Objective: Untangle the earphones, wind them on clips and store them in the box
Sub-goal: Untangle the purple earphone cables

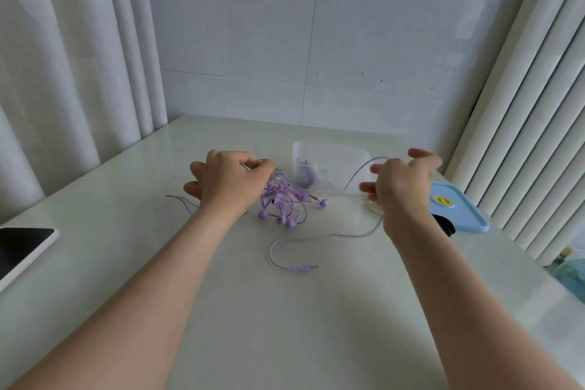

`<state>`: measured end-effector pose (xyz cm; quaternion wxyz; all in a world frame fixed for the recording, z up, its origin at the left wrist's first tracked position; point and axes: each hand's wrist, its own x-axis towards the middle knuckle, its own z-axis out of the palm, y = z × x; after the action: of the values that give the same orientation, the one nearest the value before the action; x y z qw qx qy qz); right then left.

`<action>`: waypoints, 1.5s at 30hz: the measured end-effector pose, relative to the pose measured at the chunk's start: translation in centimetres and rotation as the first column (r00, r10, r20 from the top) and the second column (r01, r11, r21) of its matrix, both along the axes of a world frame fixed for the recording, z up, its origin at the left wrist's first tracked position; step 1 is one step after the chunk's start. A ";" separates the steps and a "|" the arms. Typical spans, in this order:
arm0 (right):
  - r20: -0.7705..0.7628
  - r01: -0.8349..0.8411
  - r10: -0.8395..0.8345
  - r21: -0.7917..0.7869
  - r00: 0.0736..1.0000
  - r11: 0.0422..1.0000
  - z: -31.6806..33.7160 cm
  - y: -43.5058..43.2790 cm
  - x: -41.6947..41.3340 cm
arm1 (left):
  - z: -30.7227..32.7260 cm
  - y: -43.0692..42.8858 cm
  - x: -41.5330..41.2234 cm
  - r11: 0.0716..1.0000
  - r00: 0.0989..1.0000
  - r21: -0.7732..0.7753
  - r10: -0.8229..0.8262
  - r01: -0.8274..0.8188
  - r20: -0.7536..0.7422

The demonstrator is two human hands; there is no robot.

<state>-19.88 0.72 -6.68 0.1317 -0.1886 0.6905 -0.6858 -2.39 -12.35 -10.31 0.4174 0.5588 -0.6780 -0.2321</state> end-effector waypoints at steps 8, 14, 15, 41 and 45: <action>-0.650 0.065 0.306 0.482 0.696 0.874 -0.7 -0.3 1.4 | 0.6 0.8 -0.5 0.991 0.989 -0.006 -0.137 0.137 -0.057; -0.615 -0.419 0.511 0.302 0.600 0.856 -1.9 -1.3 3.7 | 1.1 1.6 -1.0 0.975 0.975 -0.042 -0.221 0.220 -0.032; -0.609 -0.427 0.520 0.305 0.599 0.851 -2.1 -1.5 3.5 | 1.2 1.7 -1.0 0.973 0.973 -0.045 -0.228 0.227 -0.030; -0.506 -0.450 0.495 0.219 0.706 0.866 -2.6 -2.1 1.5 | 1.4 1.6 -0.6 0.958 0.960 0.076 -0.279 0.276 0.028; -0.546 -0.431 0.457 0.184 0.702 0.883 -2.4 -1.9 1.4 | 1.4 1.9 -0.5 0.937 0.935 0.059 -0.347 0.343 0.075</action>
<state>-18.44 -1.19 -9.08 0.0825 -0.5442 0.6457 -0.5293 -2.89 -10.42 -8.93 0.3288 0.4495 -0.7770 -0.2933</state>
